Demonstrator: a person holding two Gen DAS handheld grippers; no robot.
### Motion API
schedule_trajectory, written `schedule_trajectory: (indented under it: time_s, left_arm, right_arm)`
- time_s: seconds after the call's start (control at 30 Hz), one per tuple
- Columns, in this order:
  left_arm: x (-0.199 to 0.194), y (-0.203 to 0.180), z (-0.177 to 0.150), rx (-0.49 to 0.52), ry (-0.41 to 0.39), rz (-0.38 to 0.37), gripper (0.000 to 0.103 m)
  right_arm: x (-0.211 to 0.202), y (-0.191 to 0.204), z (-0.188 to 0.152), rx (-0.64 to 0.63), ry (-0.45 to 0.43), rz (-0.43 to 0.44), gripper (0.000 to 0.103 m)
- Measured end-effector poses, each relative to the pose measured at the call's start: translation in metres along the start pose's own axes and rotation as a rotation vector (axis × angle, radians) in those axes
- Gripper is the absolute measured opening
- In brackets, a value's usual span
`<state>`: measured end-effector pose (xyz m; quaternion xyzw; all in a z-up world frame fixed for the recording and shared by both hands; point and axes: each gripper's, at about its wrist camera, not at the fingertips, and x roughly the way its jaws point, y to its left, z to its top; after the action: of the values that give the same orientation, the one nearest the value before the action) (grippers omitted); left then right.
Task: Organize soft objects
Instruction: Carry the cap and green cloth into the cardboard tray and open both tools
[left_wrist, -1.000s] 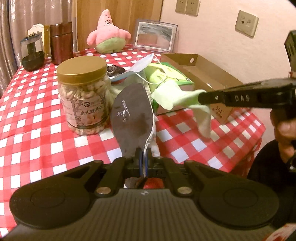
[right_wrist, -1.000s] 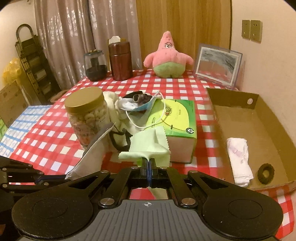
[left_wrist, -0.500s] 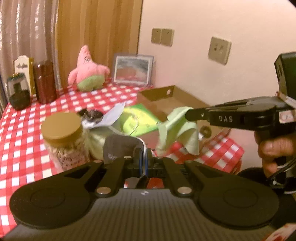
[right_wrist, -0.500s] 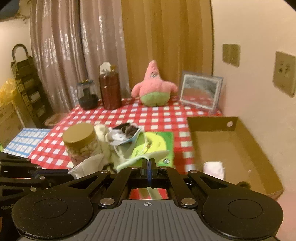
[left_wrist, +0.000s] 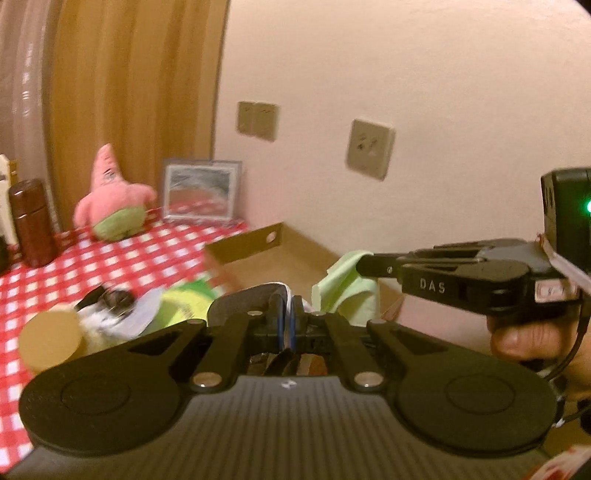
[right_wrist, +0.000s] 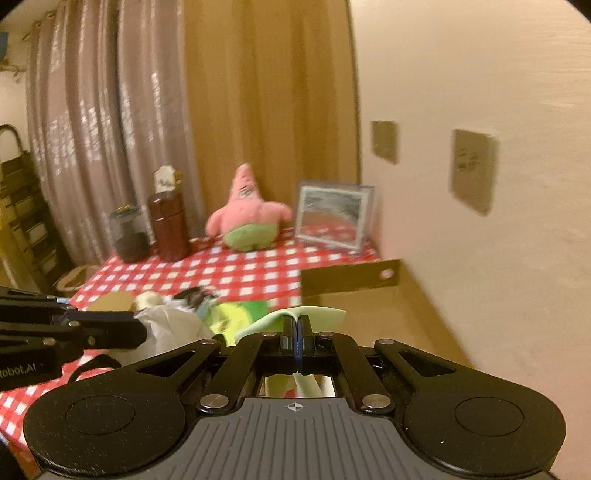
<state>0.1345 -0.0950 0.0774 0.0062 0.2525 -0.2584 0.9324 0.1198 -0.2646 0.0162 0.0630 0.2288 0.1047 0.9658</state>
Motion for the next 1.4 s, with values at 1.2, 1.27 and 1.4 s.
schedule_trajectory:
  time_s: [1.2, 1.27, 1.4]
  left_arm:
    - [0.278, 0.020, 0.040, -0.060, 0.145, -0.050, 0.007]
    - [0.281, 0.021, 0.037, -0.063, 0.155, -0.060, 0.013]
    - [0.279, 0.019, 0.032, -0.037, 0.174, -0.079, 0.028]
  right_arm:
    - [0.158, -0.112, -0.022, -0.118, 0.210, -0.142, 0.000]
    - [0.162, -0.112, -0.028, -0.135, 0.225, -0.146, 0.000]
    - [0.165, -0.113, -0.036, -0.128, 0.251, -0.149, 0.000]
